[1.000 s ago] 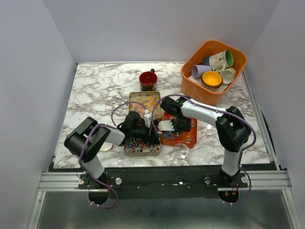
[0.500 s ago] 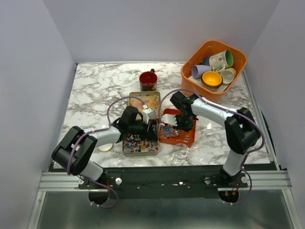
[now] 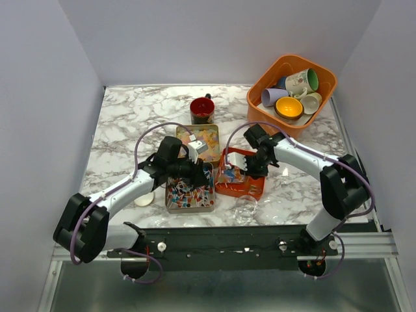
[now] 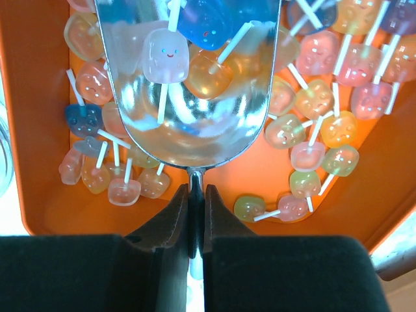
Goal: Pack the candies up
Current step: Scoop the fake candies from the storage box.
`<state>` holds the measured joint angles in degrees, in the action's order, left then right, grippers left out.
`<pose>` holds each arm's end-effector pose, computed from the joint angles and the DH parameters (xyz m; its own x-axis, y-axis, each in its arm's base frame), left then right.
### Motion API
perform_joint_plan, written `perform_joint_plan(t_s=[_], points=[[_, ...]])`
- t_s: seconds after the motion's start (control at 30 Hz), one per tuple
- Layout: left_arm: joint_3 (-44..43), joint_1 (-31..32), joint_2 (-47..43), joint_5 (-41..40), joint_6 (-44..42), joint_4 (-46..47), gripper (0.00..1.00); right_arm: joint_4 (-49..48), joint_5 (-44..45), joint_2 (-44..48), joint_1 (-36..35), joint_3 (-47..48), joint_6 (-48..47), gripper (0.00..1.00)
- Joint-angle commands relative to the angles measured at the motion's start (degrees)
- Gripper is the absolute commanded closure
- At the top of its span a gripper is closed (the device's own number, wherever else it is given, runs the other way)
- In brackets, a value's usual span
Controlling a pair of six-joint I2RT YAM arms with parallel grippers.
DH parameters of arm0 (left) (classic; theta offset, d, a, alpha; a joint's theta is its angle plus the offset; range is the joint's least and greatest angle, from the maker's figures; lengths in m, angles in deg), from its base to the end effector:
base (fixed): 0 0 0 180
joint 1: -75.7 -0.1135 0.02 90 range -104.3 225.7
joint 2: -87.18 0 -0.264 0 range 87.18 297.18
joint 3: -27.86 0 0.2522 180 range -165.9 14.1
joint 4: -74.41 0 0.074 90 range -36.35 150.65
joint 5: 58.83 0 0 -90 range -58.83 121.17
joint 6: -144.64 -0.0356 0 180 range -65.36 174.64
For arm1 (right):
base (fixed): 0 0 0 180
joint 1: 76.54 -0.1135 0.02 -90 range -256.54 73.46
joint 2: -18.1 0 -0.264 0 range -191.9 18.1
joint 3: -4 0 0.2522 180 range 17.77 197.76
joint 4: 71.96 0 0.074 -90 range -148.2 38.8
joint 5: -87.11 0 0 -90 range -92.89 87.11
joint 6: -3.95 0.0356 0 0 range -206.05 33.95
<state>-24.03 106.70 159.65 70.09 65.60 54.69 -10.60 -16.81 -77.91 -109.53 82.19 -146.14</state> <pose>0.2063 -0.1501 0.2108 -0.6986 0.2472 -0.6715 0.6912 0.4758 -0.5439 0.2538 0.1750 0.1922 0.0801 -0.9511 -0.2984 -0.9965 -0.0699 -0.0449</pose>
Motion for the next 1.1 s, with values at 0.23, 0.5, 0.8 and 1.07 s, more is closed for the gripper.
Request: perform_joint_plan(t_s=[0.23,0.5,0.8,1.07], points=[[-10.4,-5.2,2.0,-2.2,-8.1,-9.5,0.69,-5.3,-5.9,9.1,5.8,-7.8,-5.2,0.99],[-15.6,-9.0,3.9,-3.0,-10.1,-11.3,0.68,-7.0,-17.6,16.2,11.3,-10.5,-5.4,0.99],[-17.2,-10.9,4.3,-4.6,-9.5,-8.5,0.64,-3.7,-18.7,18.1,11.2,-6.2,-2.7,0.99],[-14.6,-12.4,0.8,-11.5,-10.4,-7.8,0.49,10.3,-3.2,23.3,10.8,-3.0,-11.8,0.99]])
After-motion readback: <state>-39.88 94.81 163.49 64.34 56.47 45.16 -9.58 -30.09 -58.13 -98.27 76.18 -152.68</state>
